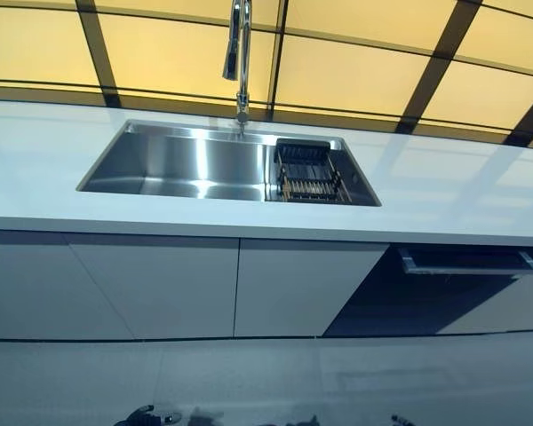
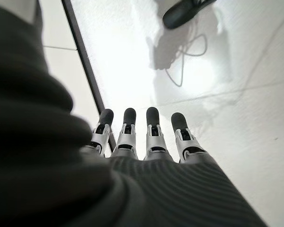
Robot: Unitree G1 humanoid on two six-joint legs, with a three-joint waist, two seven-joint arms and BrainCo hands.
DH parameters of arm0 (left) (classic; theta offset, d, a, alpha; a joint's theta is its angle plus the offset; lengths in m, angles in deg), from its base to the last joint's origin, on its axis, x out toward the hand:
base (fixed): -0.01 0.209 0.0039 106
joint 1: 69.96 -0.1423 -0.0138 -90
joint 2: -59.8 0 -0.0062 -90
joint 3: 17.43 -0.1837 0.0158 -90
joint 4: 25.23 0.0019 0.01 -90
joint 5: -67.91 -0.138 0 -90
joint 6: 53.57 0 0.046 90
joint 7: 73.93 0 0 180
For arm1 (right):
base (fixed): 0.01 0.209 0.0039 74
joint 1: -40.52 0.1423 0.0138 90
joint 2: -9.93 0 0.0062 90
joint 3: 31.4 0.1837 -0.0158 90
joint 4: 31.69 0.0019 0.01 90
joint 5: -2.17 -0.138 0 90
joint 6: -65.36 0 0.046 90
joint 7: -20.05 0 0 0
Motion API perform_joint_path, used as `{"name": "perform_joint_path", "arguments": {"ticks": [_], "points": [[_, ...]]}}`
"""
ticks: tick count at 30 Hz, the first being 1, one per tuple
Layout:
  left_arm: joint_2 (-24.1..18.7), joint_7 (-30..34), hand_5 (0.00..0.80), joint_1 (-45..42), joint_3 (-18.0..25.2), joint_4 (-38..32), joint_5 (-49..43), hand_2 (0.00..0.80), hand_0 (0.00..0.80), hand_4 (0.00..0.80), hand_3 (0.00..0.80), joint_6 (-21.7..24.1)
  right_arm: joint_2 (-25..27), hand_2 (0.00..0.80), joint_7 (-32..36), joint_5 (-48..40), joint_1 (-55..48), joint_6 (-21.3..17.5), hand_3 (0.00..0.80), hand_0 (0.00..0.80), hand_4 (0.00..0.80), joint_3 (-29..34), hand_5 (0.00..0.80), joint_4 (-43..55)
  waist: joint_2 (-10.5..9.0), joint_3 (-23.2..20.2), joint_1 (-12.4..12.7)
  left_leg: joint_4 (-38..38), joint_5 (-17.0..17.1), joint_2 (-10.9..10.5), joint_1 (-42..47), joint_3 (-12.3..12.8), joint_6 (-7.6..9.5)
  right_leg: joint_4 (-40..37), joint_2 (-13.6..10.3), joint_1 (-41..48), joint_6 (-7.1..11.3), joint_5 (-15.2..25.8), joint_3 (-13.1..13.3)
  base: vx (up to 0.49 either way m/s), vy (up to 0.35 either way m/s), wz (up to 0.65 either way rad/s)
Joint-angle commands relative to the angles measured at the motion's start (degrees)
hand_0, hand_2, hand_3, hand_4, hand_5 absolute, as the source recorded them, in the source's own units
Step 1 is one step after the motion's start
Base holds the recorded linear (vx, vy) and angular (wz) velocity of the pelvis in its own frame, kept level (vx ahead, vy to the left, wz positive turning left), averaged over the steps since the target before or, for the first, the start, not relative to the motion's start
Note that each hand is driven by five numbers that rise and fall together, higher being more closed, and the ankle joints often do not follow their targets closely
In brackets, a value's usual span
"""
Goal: Take plates into dishwasher
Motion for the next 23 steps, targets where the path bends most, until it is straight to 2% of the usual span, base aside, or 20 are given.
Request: {"name": "perform_joint_path", "arguments": {"ticks": [1, 6, 11, 13, 15, 20, 23], "points": [[0.8, 1.1, 0.0, 3.8, -0.8, 1.5, -1.7, 0.0, 0.0, 0.0, 0.0, 1.5, 2.2, 0.0, 0.4, -1.3, 5.5, 0.7, 0.0, 0.0, 0.0, -0.9, 0.0, -1.8, 1.83, 2.5, 1.0, 0.2, -8.1, 2.1, 2.3, -2.4, -0.8, 2.2, 5.5, 1.6, -4.14, -10.0, 0.5, -0.16, -0.389, 0.19], [2.8, 1.1, 0.0, 4.1, -1.7, 0.3, -0.9, 0.0, 0.0, 0.0, 0.0, 1.8, 2.5, 0.0, -0.4, -1.3, 6.8, 1.5, 0.0, 0.0, 0.0, -1.5, 0.0, -1.7, 1.93, 3.7, 0.8, 2.9, -5.7, 3.7, 0.1, -3.2, -3.5, 1.3, 6.5, 2.7, -6.86, -10.7, -0.4, -0.166, -0.346, 0.17], [4.0, 2.0, 0.0, 4.6, -3.0, -1.0, -1.6, 0.0, 0.0, 0.0, 0.0, 1.5, 3.0, 0.0, -1.8, -1.6, 6.7, 1.4, 0.0, 0.0, 0.0, -1.4, 0.0, -2.4, 2.16, 4.6, 0.3, 6.1, -5.5, 3.8, -2.4, -4.9, -4.11, 2.1, 6.4, 2.9, -8.47, -11.3, -1.0, -0.099, -0.163, 0.21], [4.2, 2.2, 0.0, 4.5, -3.2, -0.8, -1.7, 0.0, 0.0, 0.0, 0.0, 1.8, 3.1, 0.0, -2.1, -1.6, 6.8, 1.3, 0.0, 0.0, 0.0, -1.2, 0.0, -2.8, 2.31, 4.6, 0.3, 7.9, -6.6, 3.4, -2.7, -5.3, -3.83, 2.4, 6.2, 2.8, -8.56, -11.5, -0.9, -0.032, -0.022, 0.28], [4.7, 2.6, 0.0, 4.2, -3.2, -0.9, -1.2, 0.0, 0.0, 0.0, 0.0, 1.4, 3.2, 0.0, -2.0, -0.9, 7.2, 1.3, 0.0, 0.0, 0.0, -1.0, 0.0, -3.4, 2.68, 4.3, 0.3, 10.2, -8.9, 2.2, -2.2, -5.8, -2.96, 2.2, 6.3, 2.7, -8.29, -11.3, 0.2, -0.003, 0.042, 0.22], [4.8, 2.6, 0.0, 4.1, -2.9, 0.2, -1.4, 0.0, 0.0, 0.0, 0.0, 0.4, 2.8, 0.0, -2.4, -1.7, 7.1, 0.2, 0.0, 0.0, 0.0, -0.6, 0.0, -3.6, 3.11, 3.3, -0.6, 5.0, -7.0, 2.5, 0.2, -3.3, -3.15, 0.7, 7.0, 2.6, -7.62, -10.5, 0.2, 0.014, 0.065, 0.09], [4.5, 1.9, 0.0, 3.9, -2.8, 0.5, -1.8, 0.0, 0.0, 0.0, 0.0, 0.3, 2.7, 0.0, -2.1, -1.9, 6.9, -0.1, 0.0, 0.0, 0.0, -0.5, 0.0, -3.4, 3.04, 3.1, -0.7, 2.3, -5.9, 2.6, 1.3, -2.8, -3.5, -0.5, 7.3, 3.1, -7.32, -10.1, -0.2, 0.029, 0.07, 0.04]]}}
